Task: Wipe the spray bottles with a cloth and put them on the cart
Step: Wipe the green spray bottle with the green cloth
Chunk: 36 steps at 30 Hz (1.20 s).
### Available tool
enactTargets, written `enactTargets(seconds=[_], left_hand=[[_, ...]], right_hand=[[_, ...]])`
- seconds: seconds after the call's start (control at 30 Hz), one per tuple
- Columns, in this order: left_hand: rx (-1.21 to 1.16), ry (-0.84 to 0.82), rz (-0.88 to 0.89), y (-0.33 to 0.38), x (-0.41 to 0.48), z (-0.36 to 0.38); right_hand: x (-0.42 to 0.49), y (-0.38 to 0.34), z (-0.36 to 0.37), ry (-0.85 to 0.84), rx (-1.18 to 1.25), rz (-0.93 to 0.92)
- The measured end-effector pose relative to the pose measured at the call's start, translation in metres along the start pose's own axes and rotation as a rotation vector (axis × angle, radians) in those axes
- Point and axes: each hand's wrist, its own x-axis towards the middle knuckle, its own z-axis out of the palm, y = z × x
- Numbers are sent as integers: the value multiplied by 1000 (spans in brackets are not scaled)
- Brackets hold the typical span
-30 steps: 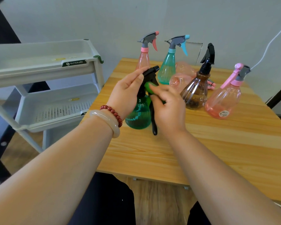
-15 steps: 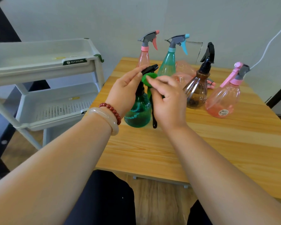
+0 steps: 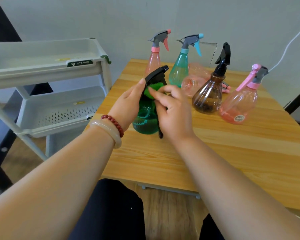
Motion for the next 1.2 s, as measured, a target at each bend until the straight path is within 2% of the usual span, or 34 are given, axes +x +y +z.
enactTargets(seconds=[0.13, 0.33, 0.5, 0.67, 0.87, 1.03, 1.2], left_hand=[[80, 11, 9, 3, 0, -1], [46, -8, 11, 5, -3, -2], [51, -10, -10, 4, -2, -4], [37, -5, -8, 3, -1, -1], [67, -13, -3, 3, -2, -3], [34, 13, -23, 2, -3, 0], [90, -21, 0, 0, -4, -3]], right_hand=[[-15, 7, -5, -141, -13, 13], [3, 1, -2, 14, -52, -23], [-11, 7, -8, -159, -55, -19], [8, 6, -10, -30, -79, -38], [-8, 9, -12, -178, -49, -44], [7, 6, -7, -18, -56, -59], [-9, 14, -12, -179, -50, -33]])
